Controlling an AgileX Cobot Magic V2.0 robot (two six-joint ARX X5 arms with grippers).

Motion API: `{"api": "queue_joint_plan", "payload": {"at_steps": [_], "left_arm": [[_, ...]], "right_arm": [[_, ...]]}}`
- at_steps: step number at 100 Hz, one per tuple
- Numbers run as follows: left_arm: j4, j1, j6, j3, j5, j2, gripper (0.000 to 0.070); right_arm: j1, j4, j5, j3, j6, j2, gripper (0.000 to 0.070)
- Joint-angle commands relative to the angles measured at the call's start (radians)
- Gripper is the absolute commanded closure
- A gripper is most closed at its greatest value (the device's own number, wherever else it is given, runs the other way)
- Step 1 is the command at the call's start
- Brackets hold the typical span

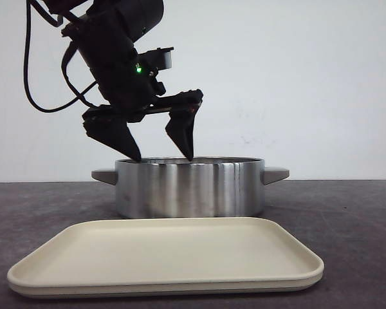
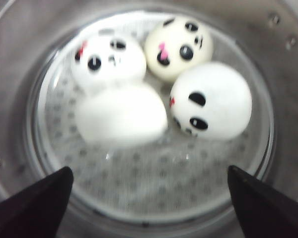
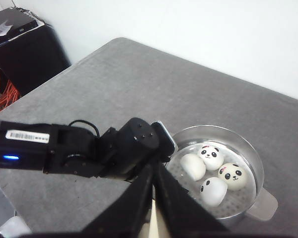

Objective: Steam buns

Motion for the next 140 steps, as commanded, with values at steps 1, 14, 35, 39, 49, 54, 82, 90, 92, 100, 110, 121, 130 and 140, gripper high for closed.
{"api": "queue_joint_plan", "payload": {"at_steps": [1,14,35,39,49,54,82,90,92,100,110,121,130,140], "left_arm": [[-0.042,-0.005,-0.012,0.069,0.0,0.009,0.0112],[-0.07,-0.014,-0.077,0.088,0.0,-0.09,0.0139],[-0.134,-0.067,-0.092,0.081,-0.087,-0.366,0.0597],[-0.145,-0.081,-0.092,0.068,-0.12,-0.428,0.065],[-0.148,-0.105,-0.097,-0.005,-0.173,-0.596,0.0685],[-0.15,-0.108,-0.113,-0.055,-0.187,-0.683,0.0686],[-0.198,-0.109,-0.159,-0.297,-0.194,-1.078,0.0688],[-0.228,-0.109,-0.159,-0.304,-0.195,-1.125,0.0688],[-0.234,-0.109,-0.159,-0.304,-0.195,-1.132,0.0687],[-0.262,-0.109,-0.16,-0.304,-0.194,-1.159,0.0685],[-0.283,-0.109,-0.159,-0.304,-0.194,-1.187,0.0684],[-0.277,-0.109,-0.159,-0.304,-0.194,-1.207,0.0684],[-0.266,-0.109,-0.159,-0.304,-0.194,-1.215,0.0684],[-0.267,-0.109,-0.159,-0.303,-0.194,-1.216,0.0684]], "right_arm": [[0.01,0.006,0.018,0.011,-0.016,0.013,0.07],[0.01,0.007,0.118,-0.044,-0.029,0.012,0.0697],[0.013,0.196,0.154,-0.342,-0.039,-0.093,0.0693],[0.019,0.283,0.151,-0.433,-0.044,-0.134,0.0693],[0.045,0.509,0.151,-0.671,-0.044,-0.252,0.0693],[0.057,0.606,0.154,-0.783,-0.043,-0.31,0.0693],[0.068,0.869,0.266,-1.145,0.01,-0.486,0.0693],[0.068,0.867,0.293,-1.157,0.01,-0.485,0.0693],[0.068,0.867,0.292,-1.157,0.01,-0.484,0.0693],[0.068,0.872,0.283,-1.156,0.01,-0.485,0.0693],[0.068,0.888,0.284,-1.156,0.01,-0.486,0.0693],[0.068,0.896,0.284,-1.156,0.01,-0.486,0.0693],[0.068,0.897,0.284,-1.156,0.01,-0.486,0.0693],[0.068,0.902,0.284,-1.156,0.01,-0.486,0.0693]]}}
